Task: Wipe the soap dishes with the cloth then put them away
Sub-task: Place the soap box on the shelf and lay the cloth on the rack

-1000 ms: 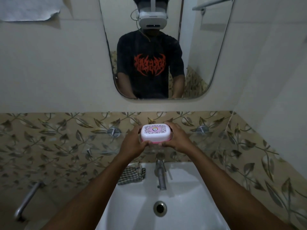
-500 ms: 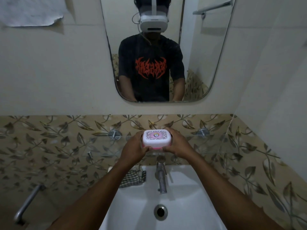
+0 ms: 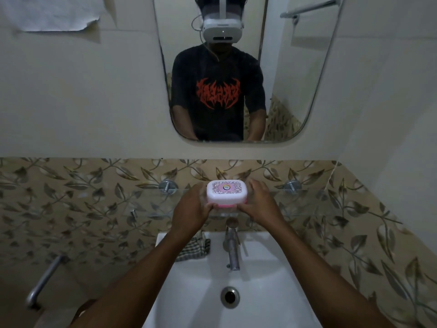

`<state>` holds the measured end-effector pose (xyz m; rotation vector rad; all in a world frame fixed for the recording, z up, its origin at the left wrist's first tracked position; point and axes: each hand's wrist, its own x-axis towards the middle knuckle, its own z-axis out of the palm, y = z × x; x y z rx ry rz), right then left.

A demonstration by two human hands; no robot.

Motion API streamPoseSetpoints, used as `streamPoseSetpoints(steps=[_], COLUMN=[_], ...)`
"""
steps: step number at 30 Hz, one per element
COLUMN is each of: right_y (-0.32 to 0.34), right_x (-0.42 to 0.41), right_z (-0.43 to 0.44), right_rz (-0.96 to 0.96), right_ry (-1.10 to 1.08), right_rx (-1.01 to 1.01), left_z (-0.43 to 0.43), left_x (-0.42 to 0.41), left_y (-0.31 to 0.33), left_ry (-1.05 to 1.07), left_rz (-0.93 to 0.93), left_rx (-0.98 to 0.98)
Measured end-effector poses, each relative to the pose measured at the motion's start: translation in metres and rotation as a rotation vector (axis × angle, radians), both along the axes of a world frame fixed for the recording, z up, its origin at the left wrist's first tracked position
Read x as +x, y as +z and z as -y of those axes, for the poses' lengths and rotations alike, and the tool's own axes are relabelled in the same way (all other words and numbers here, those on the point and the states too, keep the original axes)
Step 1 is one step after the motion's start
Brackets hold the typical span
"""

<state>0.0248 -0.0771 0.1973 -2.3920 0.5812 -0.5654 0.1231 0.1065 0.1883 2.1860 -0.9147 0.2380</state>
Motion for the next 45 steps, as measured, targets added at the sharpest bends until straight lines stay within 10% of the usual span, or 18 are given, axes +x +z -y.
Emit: streamPoseSetpoints(steps=[8,17,28,45], right_y=[-0.029,-0.147,-0.224,-0.118], right_x=[-0.037,0.02,0.082,0.109], right_z=[-0.095,-0.134,-0.107,-0.148], right_rz=[0.576,0.046,-0.395,-0.197], right_ry=[-0.054,0.245,0.4,0.481], right_rx=[-0.22,-0.112,-0.349,-0.301], left_z=[-0.079,-0.107,-0.088,-0.094], left_x=[-0.038,-0.019,0.016,0.011], left_y=[-0.055,-0.164,-0.233,-0.176], left_ry=[0.303,0.349,0.408,0.465], left_rz=[0.127,-0.301,-0.385,-0.362], left_rx=[-0.394,-0.022,0.191,-0.44])
